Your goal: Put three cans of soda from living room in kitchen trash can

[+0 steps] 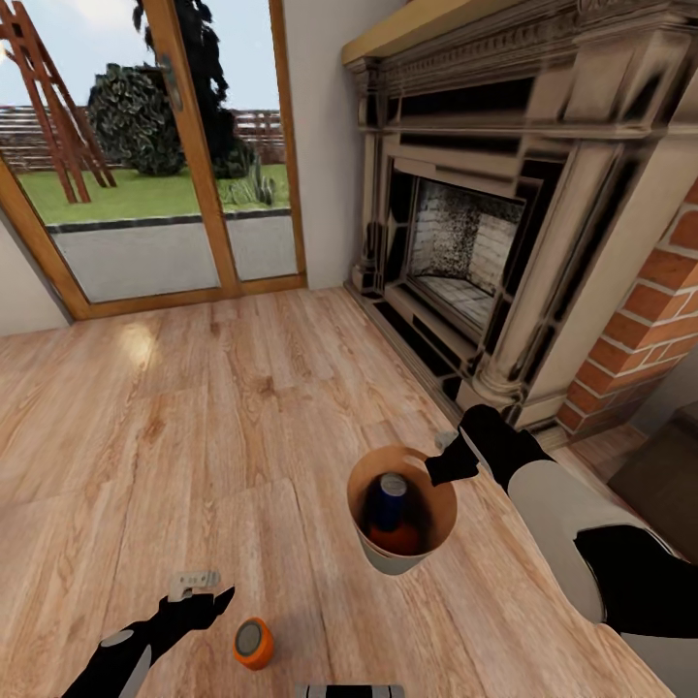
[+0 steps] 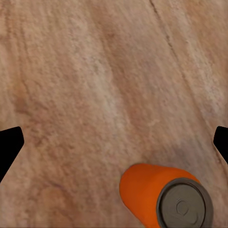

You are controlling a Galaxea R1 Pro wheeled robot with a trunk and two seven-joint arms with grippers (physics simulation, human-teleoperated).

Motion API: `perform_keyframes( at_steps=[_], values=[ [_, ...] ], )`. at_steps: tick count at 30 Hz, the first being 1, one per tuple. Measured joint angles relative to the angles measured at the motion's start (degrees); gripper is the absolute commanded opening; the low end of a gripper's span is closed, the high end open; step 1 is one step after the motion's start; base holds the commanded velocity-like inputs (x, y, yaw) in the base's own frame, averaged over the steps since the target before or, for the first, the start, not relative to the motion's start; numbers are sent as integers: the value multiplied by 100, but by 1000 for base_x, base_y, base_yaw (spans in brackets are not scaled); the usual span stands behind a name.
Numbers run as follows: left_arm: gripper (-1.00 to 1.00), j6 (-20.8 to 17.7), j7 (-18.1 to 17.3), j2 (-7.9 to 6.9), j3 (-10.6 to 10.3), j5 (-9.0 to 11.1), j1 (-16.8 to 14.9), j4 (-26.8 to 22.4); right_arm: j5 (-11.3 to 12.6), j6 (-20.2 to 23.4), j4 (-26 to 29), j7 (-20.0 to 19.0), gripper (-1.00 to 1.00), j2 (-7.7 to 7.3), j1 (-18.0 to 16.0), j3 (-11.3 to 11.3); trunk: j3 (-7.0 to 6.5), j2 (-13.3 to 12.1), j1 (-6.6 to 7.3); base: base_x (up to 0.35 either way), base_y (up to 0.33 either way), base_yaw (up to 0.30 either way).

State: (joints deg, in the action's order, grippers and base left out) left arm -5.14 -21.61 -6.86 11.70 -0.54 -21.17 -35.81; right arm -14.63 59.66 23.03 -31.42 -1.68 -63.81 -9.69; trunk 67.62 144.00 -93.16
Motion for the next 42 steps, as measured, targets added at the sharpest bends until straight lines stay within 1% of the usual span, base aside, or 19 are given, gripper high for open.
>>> perform_keyframes(
  at_steps=[7, 10, 17, 22, 25, 28, 30, 35, 40, 42],
  values=[
    [100, 3, -11, 3, -1, 1, 4, 3, -16, -3, 0, 2, -100, 0, 2, -4, 0, 0, 0, 0, 0, 0],
    [100, 2, -16, 7, -1, 1, 2, 6, 3, 0, 2, -5, -100, 3, 4, -2, 66, 3, -8, 0, 0, 0],
    [100, 13, -6, 4, -1, -5, 1, 4, -8, -3, 1, -3, -100, 1, 2, -9, 66, 4, -8, -11, -7, 0],
    [100, 3, -10, 1, -5, -7, -1, 4, 27, 4, 1, -4, -100, 8, 2, -9, 66, 4, -8, -146, -116, 0],
    [100, 11, -27, 0, -8, -3, 0, 4, 4, 2, 0, -3, -100, 3, 3, -19, 67, 4, -8, -99, -192, 0],
    [100, 28, -33, 0, -12, 0, 1, 4, -70, -14, 0, 8, -100, 1, 3, -27, 66, 4, -8, -37, -111, 0],
    [100, 33, -35, 0, -54, 1, 2, 4, -65, -14, 0, 8, -100, 0, 2, -26, 66, 4, -8, -13, -44, 0],
    [100, 25, -36, -6, -266, -3, 1, 4, 94, 19, 1, -7, -100, 1, 2, -8, 66, 4, -8, 5, -151, 0],
    [100, 73, -35, -10, -324, 16, 7, 3, -127, -28, 1, 18, -100, -1, 2, -34, 67, 4, -8, 28, -136, 0],
    [100, 78, -36, -9, -329, 18, 7, 4, -67, -14, 1, 14, -100, -1, 2, -27, 66, 4, -8, 8, -39, 0]
  ],
)
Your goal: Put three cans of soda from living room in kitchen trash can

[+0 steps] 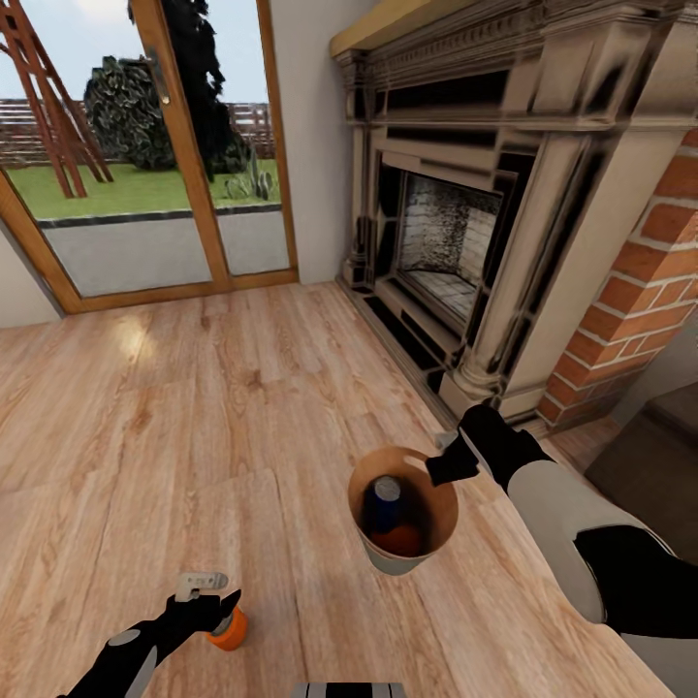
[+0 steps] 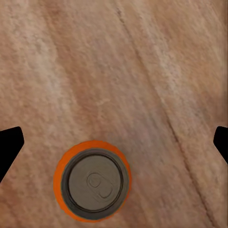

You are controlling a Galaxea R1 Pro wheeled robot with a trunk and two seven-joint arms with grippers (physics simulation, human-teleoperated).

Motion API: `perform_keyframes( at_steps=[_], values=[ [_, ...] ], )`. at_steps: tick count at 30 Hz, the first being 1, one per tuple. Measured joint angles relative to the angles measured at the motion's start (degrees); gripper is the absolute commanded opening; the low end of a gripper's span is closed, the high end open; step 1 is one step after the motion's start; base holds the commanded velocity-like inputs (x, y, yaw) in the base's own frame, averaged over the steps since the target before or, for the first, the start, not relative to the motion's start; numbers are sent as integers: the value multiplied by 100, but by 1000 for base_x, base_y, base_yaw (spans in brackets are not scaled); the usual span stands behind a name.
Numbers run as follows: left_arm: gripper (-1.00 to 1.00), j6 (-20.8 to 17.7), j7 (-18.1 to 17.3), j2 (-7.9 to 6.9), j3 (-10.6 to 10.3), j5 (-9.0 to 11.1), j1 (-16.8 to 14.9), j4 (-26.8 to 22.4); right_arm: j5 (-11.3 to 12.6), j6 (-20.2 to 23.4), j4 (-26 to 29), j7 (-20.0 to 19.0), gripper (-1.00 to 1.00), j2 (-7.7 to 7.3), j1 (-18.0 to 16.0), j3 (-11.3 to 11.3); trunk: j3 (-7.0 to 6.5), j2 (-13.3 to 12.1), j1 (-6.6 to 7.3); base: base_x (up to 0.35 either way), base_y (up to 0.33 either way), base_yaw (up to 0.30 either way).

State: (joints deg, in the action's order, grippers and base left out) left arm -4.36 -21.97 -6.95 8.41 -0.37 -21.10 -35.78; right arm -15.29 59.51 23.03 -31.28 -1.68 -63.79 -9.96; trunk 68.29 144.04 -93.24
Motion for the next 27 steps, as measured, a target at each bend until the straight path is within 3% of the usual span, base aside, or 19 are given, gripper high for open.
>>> perform_keyframes(
  at_steps=[3, 8, 13, 27],
  values=[
    [100, 0, 2, 0, -1, 0, 0, 1, 125, 26, 0, -14, -100, 4, 0, 10, 0, 0, 0, 2, -10, 0],
    [100, -11, 8, 0, 15, 8, 1, 0, 13, 3, -1, 0, -100, 7, 0, -6, 0, 0, 0, 1, -3, 0],
    [100, -19, 1, -1, 26, 44, 0, -1, 95, 19, 3, -10, -100, 3, 0, 10, 0, 0, 0, 0, 0, 0],
    [100, -4, -1, -8, 30, 70, 0, -10, 51, 11, 0, -5, -100, 9, 0, 4, 0, 0, 0, -47, 5, 0]
  ],
)
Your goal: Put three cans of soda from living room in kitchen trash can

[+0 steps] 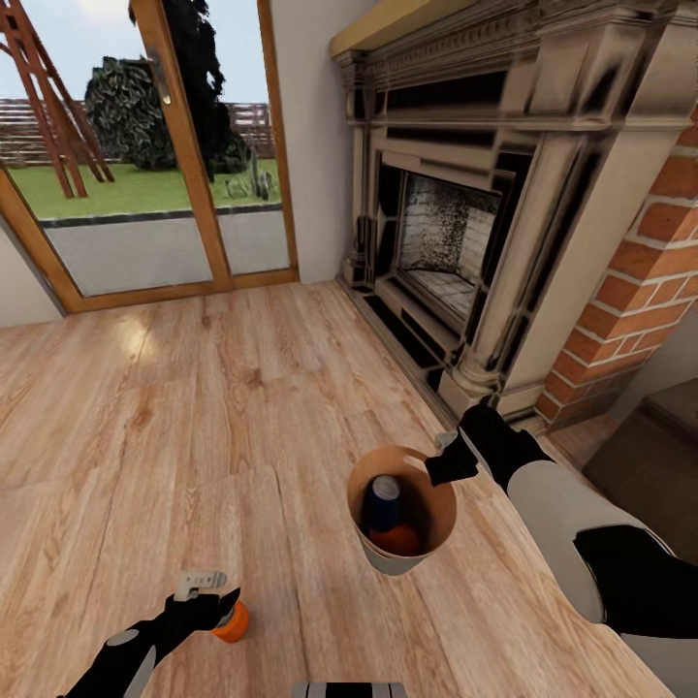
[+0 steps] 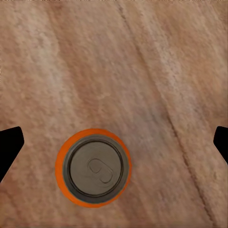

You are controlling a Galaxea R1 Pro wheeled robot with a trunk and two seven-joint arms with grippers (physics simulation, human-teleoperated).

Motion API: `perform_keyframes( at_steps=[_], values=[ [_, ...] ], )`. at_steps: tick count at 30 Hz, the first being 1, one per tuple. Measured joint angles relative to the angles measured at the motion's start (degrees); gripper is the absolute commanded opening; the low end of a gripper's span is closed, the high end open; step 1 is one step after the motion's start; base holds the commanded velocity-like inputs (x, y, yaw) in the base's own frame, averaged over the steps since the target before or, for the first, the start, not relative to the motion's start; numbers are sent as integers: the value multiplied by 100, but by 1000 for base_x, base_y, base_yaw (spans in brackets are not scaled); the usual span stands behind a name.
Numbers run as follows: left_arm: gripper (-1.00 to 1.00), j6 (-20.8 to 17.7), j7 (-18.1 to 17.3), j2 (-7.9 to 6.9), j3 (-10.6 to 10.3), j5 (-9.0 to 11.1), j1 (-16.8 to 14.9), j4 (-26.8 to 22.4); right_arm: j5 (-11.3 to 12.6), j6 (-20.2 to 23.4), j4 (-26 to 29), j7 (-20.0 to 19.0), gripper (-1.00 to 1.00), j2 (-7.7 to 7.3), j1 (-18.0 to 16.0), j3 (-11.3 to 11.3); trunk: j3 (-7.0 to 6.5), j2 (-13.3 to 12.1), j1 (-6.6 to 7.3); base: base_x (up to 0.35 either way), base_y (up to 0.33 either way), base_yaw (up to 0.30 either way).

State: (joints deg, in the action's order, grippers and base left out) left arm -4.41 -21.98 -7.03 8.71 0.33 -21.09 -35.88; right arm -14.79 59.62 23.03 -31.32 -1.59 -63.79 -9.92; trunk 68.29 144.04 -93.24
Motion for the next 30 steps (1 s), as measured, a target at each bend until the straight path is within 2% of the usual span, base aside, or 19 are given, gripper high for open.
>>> perform_keyframes(
  at_steps=[7, 11, 16, 21, 24, 30],
  values=[
    [100, -24, -2, 0, -5, -5, 0, -3, -25, -4, -1, 3, -100, -2, 0, -7, 0, 0, 0, -53, 68, 0],
    [100, -2, 8, 0, -5, -1, 0, 0, 72, 15, 0, -8, -100, -3, 1, 3, 0, 0, 0, -21, 38, 0],
    [100, -7, 11, 0, 6, 0, 0, 1, -31, -7, 0, 3, -100, -8, 2, -9, 0, 0, 0, -6, 10, 0],
    [100, -61, 19, 6, 29, -3, 0, 1, 36, 7, 0, -5, -100, -8, 6, -1, 0, 0, 0, -1, 2, 0],
    [100, -101, 24, 12, 27, -19, 0, -2, 11, 3, 0, -2, -100, -8, 7, -5, 66, 3, -8, 0, 0, 0],
    [100, -412, 23, 15, 24, 3, 0, -19, 11, 2, 0, -4, -100, -9, 8, -5, 199, 11, -24, 0, 0, 0]
  ],
)
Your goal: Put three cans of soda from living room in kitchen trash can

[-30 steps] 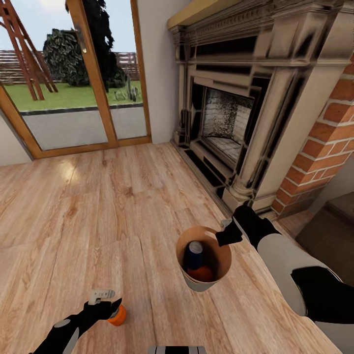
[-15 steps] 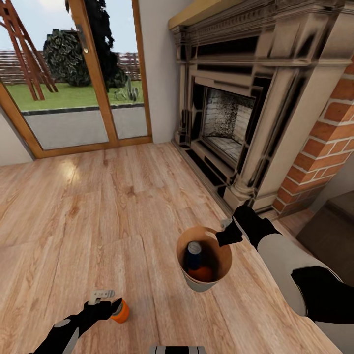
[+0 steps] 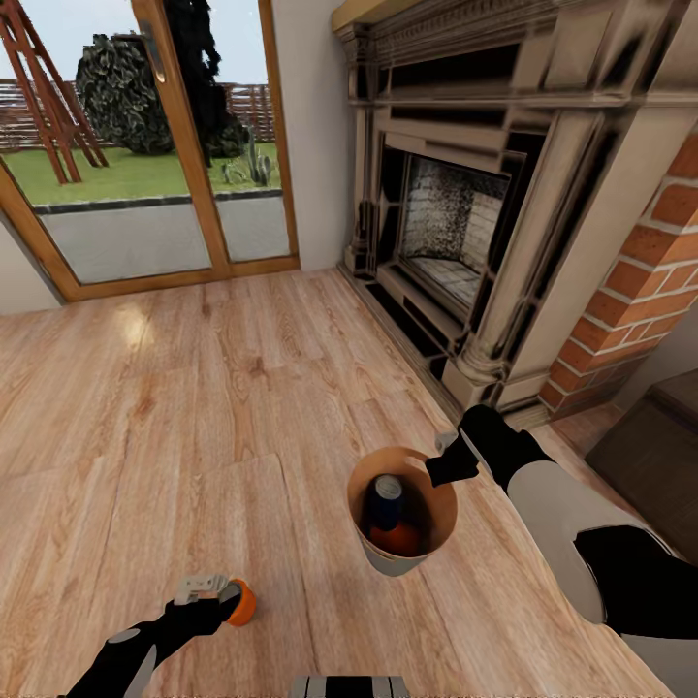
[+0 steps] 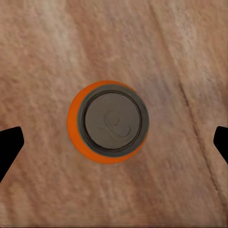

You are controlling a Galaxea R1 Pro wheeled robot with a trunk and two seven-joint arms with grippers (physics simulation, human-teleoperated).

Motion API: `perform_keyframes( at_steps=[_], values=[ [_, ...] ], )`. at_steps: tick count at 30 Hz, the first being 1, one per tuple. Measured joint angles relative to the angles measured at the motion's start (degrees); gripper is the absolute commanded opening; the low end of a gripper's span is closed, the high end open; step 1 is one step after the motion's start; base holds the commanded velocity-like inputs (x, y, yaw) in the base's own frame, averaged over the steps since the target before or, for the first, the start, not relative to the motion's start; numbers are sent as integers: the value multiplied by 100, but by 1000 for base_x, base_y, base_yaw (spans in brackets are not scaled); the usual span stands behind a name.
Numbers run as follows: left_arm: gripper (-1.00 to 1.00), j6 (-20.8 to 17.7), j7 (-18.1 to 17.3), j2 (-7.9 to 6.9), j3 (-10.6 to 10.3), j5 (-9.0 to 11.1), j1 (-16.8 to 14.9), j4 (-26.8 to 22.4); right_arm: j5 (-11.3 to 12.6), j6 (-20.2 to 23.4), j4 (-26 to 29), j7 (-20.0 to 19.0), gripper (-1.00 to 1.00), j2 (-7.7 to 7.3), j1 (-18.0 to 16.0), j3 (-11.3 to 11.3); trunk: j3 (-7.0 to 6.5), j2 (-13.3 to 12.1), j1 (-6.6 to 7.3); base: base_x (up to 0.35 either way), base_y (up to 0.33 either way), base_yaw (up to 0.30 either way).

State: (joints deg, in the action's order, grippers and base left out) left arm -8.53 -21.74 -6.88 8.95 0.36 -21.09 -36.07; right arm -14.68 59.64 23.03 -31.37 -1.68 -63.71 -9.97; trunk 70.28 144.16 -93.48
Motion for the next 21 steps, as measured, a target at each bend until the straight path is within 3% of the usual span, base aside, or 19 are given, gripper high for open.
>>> perform_keyframes(
  at_steps=[4, 21],
  values=[
    [100, -50, -4, -3, 3, 4, 0, -14, -9, -3, 0, 1, -100, 2, 1, 0, 89, 5, -10, 0, 0, 0],
    [100, 34, -23, -6, -27, -1, 0, -49, -10, -4, 20, 6, -100, 70, -115, 19, 89, 6, -10, 56, 0, 0]
  ],
)
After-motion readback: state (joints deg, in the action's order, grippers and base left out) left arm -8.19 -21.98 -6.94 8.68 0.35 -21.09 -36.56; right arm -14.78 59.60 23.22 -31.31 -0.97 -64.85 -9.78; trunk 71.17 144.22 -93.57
